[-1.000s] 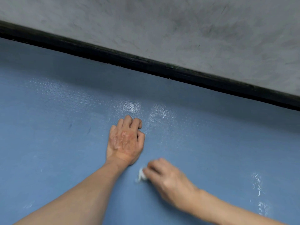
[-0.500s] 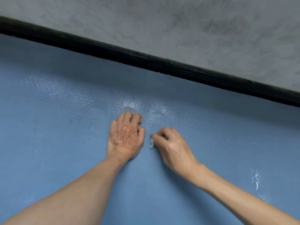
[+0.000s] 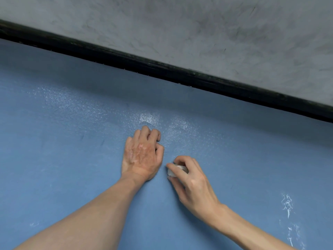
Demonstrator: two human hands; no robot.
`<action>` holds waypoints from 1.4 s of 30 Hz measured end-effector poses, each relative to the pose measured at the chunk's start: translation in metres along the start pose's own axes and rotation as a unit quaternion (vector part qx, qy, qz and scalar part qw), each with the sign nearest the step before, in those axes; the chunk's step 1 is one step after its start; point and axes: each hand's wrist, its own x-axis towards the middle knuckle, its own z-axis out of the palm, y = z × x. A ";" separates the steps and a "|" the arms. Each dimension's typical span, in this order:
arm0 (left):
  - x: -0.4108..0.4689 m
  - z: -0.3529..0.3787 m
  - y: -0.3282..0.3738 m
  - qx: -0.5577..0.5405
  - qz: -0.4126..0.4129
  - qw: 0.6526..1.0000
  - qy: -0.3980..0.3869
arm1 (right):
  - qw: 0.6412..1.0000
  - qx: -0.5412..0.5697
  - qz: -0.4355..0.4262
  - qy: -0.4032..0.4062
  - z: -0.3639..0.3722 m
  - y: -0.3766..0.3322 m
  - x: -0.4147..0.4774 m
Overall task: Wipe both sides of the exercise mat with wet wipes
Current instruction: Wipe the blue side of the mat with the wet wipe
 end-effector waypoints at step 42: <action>-0.001 -0.001 0.000 0.005 0.000 1.000 -0.001 | 0.990 -0.089 0.015 -0.110 -0.042 0.044 0.027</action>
